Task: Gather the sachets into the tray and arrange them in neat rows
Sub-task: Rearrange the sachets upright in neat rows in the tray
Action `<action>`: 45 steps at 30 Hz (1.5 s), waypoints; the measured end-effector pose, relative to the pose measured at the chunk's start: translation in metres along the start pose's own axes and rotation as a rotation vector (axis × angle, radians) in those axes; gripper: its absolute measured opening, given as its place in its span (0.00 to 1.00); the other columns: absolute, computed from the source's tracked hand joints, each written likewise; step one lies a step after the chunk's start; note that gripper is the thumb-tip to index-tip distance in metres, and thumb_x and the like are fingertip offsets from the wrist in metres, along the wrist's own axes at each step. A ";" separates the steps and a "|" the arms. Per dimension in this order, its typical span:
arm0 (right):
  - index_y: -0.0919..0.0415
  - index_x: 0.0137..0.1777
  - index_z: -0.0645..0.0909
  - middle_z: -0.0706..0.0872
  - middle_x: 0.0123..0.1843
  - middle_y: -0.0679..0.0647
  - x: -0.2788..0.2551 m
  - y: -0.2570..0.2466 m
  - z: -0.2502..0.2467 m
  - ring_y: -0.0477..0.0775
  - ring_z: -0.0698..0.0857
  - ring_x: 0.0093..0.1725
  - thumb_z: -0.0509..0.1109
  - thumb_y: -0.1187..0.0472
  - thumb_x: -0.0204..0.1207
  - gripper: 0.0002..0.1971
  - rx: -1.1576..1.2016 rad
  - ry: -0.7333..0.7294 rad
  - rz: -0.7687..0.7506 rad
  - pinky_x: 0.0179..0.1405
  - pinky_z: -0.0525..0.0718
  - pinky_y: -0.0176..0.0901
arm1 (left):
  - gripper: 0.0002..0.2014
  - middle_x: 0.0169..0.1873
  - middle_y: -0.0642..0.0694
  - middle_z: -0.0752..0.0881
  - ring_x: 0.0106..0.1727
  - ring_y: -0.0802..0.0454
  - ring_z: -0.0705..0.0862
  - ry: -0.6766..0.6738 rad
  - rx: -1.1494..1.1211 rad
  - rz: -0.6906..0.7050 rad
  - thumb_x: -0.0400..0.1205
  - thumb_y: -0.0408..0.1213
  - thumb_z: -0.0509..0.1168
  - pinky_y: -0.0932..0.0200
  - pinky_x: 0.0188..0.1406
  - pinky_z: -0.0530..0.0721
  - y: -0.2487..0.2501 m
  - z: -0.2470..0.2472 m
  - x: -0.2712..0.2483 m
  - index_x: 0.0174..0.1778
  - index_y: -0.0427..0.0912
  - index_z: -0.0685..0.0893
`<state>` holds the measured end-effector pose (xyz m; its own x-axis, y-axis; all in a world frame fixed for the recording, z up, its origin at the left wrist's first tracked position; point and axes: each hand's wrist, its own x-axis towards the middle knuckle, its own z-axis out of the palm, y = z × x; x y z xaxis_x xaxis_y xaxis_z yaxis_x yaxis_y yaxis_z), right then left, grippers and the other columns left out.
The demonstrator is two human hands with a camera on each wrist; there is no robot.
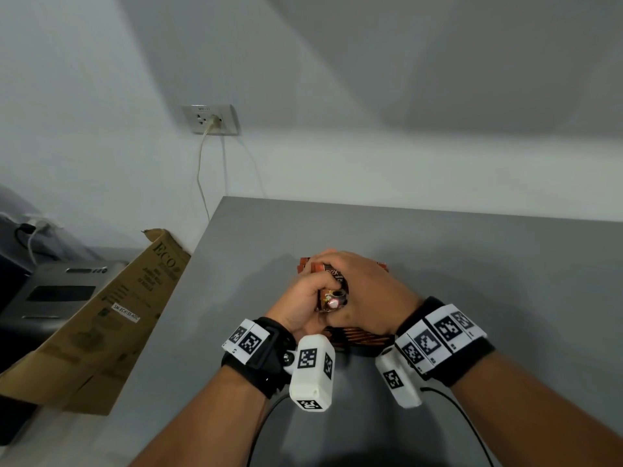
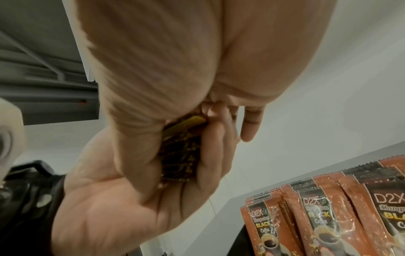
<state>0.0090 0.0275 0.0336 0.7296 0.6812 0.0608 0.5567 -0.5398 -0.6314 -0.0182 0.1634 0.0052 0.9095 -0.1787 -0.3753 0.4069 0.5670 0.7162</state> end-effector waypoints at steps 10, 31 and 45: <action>0.51 0.58 0.88 0.92 0.48 0.50 -0.003 0.025 -0.020 0.53 0.91 0.45 0.75 0.66 0.77 0.13 0.363 0.195 0.282 0.50 0.90 0.49 | 0.40 0.52 0.33 0.89 0.41 0.50 0.88 0.052 0.316 0.223 0.72 0.12 0.71 0.57 0.41 0.87 0.005 -0.007 0.009 0.76 0.49 0.73; 0.49 0.43 0.79 0.85 0.44 0.48 -0.009 0.115 0.016 0.51 0.84 0.43 0.71 0.64 0.76 0.07 -0.141 0.098 0.520 0.42 0.83 0.43 | 0.19 0.46 0.40 0.88 0.37 0.51 0.84 0.344 0.437 0.201 0.81 0.27 0.69 0.54 0.35 0.84 -0.001 -0.045 0.016 0.66 0.47 0.78; 0.56 0.55 0.84 0.75 0.51 0.52 -0.007 0.116 0.007 0.53 0.79 0.49 0.69 0.61 0.81 0.06 -0.292 0.117 0.462 0.56 0.83 0.47 | 0.17 0.50 0.37 0.87 0.39 0.48 0.84 0.328 0.412 0.167 0.81 0.26 0.69 0.55 0.33 0.83 -0.003 -0.046 0.013 0.64 0.45 0.80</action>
<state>0.0655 -0.0369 -0.0451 0.9538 0.2910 -0.0752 0.2438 -0.8952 -0.3730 -0.0115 0.1967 -0.0292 0.9172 0.1844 -0.3533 0.3186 0.1930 0.9280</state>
